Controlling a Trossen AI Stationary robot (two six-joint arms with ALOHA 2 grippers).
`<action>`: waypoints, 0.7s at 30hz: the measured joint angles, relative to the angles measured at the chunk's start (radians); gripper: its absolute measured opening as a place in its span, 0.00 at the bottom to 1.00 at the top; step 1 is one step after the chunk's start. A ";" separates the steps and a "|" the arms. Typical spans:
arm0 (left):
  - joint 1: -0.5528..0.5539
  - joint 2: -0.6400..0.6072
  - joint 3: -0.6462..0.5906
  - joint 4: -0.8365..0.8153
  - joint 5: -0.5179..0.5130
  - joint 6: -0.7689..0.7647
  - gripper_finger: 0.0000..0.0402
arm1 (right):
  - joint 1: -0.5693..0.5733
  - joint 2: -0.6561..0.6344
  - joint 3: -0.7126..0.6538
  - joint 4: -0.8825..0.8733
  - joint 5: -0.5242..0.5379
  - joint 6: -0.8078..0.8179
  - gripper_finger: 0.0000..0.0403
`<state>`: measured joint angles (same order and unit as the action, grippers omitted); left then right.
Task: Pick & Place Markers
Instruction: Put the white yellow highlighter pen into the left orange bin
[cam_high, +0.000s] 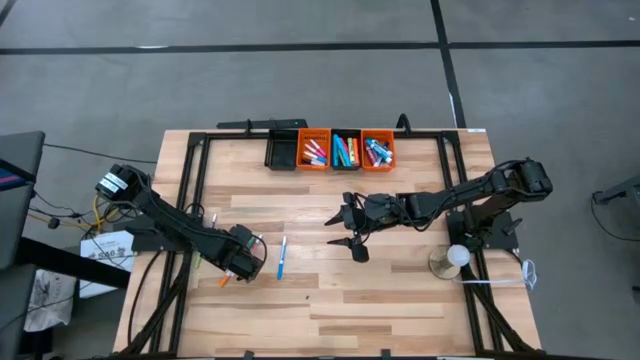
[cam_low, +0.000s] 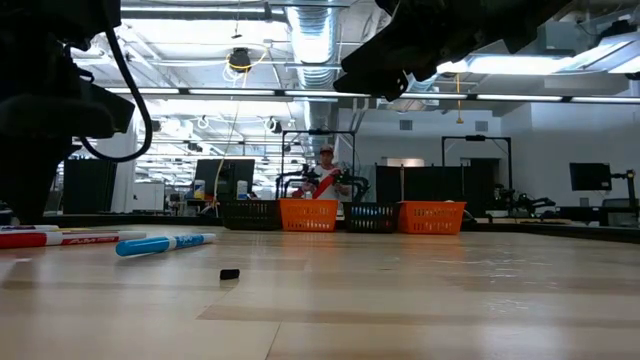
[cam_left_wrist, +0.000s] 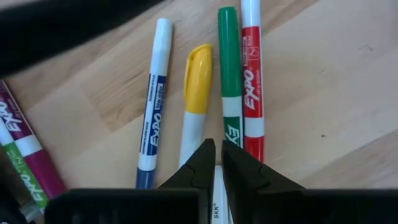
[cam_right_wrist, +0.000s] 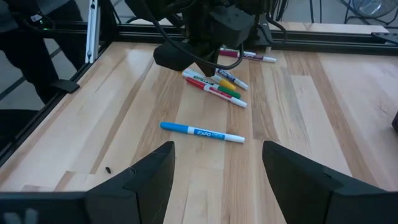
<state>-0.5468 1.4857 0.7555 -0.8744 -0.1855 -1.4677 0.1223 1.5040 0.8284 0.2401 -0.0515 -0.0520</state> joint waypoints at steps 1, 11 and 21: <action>0.000 0.000 0.000 0.000 0.000 0.010 0.06 | 0.000 0.000 0.000 0.000 0.000 0.000 0.58; 0.006 0.000 0.000 0.000 0.000 0.103 0.06 | 0.000 0.001 0.000 0.000 0.000 0.000 0.58; 0.006 0.000 0.000 0.000 0.006 0.129 0.06 | 0.000 0.001 0.000 0.000 0.000 0.000 0.58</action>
<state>-0.5411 1.4857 0.7559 -0.8743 -0.1794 -1.3392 0.1223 1.5047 0.8284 0.2401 -0.0517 -0.0517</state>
